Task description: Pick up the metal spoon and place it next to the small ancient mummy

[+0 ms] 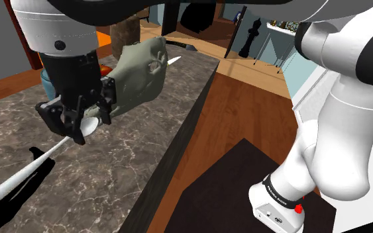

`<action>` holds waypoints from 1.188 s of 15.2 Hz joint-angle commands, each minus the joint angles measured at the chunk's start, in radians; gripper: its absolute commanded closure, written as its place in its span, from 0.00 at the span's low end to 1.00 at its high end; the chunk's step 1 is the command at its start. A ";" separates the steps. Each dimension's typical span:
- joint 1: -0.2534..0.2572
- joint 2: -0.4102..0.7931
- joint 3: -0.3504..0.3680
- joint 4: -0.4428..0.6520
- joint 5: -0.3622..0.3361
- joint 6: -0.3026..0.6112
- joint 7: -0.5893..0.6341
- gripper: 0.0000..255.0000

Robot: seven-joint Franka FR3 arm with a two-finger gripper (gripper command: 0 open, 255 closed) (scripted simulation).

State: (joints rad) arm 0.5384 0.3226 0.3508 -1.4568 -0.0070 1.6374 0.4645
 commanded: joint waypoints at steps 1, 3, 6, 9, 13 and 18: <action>0.040 0.050 0.013 0.073 -0.015 -0.022 0.051 1.00; 0.082 0.108 0.022 0.154 -0.032 -0.045 0.095 1.00; 0.135 0.185 0.027 0.254 -0.055 -0.067 0.143 1.00; 0.130 0.179 0.026 0.206 -0.053 -0.024 0.140 1.00; 0.124 0.178 0.025 0.148 -0.053 0.031 0.137 1.00; 0.120 0.182 0.023 0.087 -0.055 0.096 0.134 1.00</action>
State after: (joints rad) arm 0.6589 0.5001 0.3748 -1.3628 -0.0605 1.7216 0.5998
